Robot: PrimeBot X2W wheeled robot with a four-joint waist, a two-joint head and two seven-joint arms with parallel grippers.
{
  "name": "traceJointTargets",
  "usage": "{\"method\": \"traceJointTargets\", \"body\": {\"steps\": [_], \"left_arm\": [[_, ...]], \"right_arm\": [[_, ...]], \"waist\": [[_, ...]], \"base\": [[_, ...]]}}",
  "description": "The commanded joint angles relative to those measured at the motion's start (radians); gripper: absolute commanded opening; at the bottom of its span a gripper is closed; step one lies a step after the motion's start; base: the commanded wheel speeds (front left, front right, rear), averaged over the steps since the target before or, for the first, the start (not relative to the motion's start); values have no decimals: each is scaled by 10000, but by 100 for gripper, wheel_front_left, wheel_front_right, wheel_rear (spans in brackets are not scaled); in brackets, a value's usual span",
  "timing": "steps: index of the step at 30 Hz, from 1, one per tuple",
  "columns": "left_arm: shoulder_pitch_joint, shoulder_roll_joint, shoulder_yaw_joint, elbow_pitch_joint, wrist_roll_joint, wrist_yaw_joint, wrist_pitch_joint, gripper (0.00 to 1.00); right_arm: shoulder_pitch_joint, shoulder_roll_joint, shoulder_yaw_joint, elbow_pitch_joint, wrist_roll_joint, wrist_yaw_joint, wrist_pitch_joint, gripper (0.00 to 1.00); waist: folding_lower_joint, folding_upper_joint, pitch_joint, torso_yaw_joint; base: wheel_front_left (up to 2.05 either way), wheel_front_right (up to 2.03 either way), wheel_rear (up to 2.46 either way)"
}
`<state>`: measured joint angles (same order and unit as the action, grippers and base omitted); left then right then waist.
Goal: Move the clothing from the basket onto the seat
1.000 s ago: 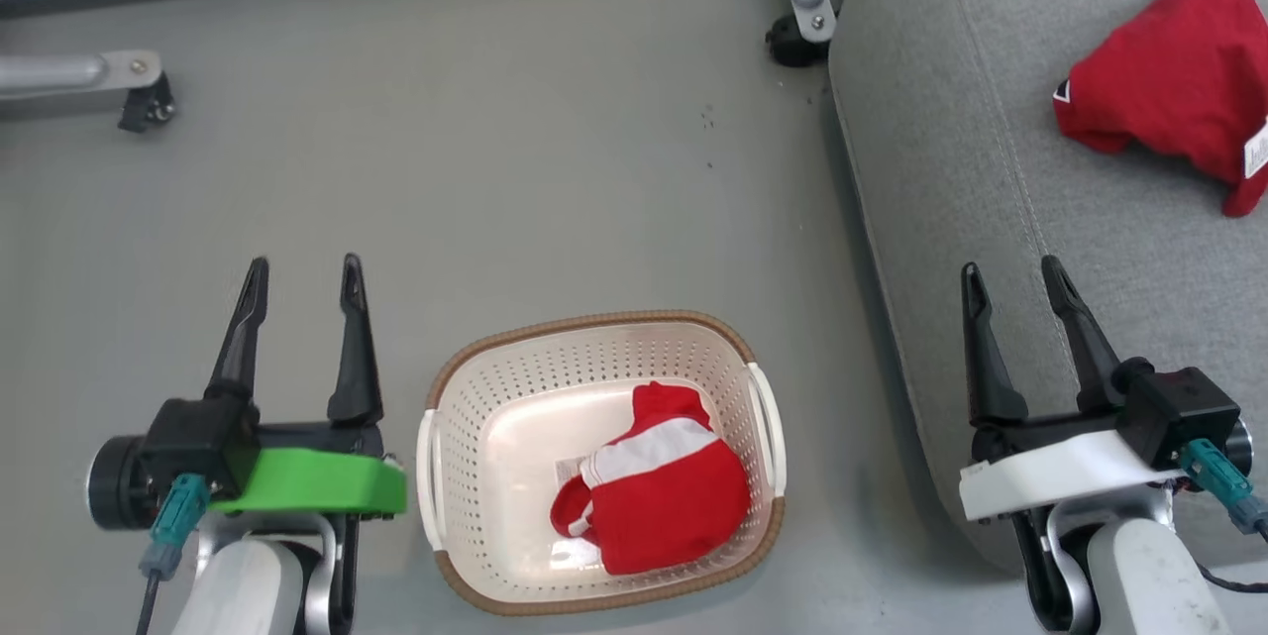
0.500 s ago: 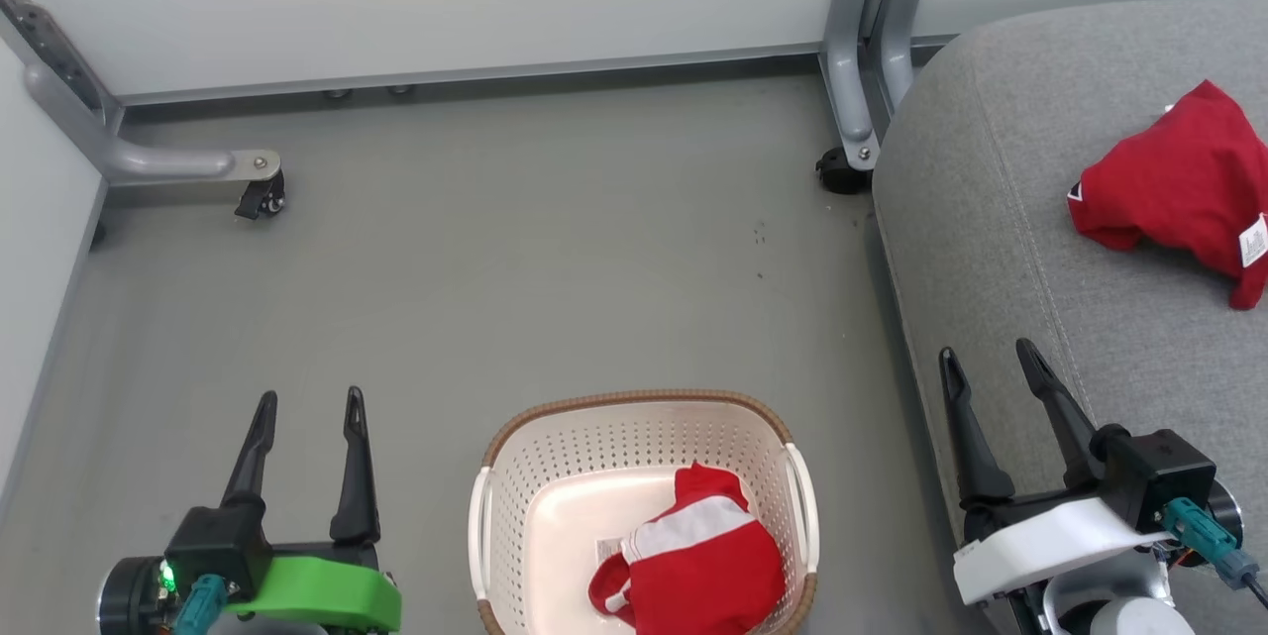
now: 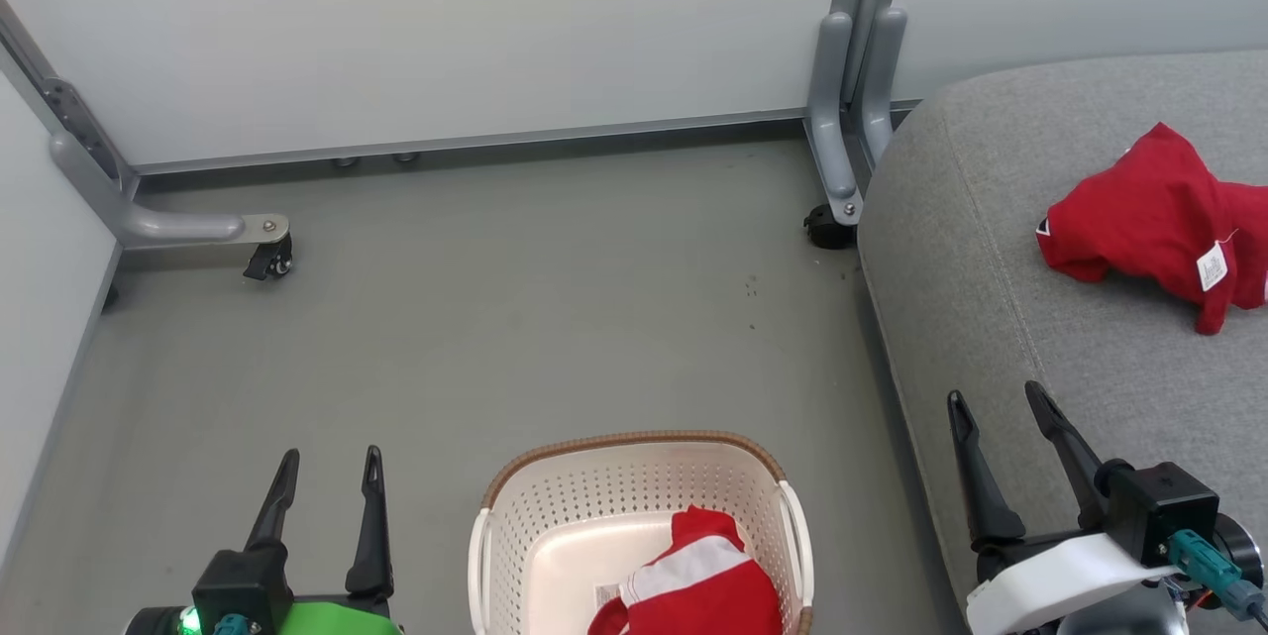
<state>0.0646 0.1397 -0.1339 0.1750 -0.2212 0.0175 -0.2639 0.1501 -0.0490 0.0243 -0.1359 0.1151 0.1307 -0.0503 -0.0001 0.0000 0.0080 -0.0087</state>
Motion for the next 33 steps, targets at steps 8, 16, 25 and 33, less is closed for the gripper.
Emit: {"method": "traceJointTargets", "body": {"steps": [8,16,25,33], "left_arm": [[147,-119,173,169,230,-70,-7,100],[43,-187,264,272,283,-133,-7,100],[-147,-269,228,285,512,-194,-7,100],[-1547,-532,-885,902,936,-739,0,100]], "right_arm": [[228,-31,-52,-236,-48,1,118,100],[213,-31,-12,-254,19,1,123,100],[154,-31,-38,-319,56,1,134,100],[-434,-31,-35,-585,57,1,91,100]], "waist": [[1,0,-15,-34],[1,0,17,-12],[1,0,143,22],[1,0,1267,5]], "base": [[0,0,0],[0,0,0],[0,0,0],[0,0,0]]}}
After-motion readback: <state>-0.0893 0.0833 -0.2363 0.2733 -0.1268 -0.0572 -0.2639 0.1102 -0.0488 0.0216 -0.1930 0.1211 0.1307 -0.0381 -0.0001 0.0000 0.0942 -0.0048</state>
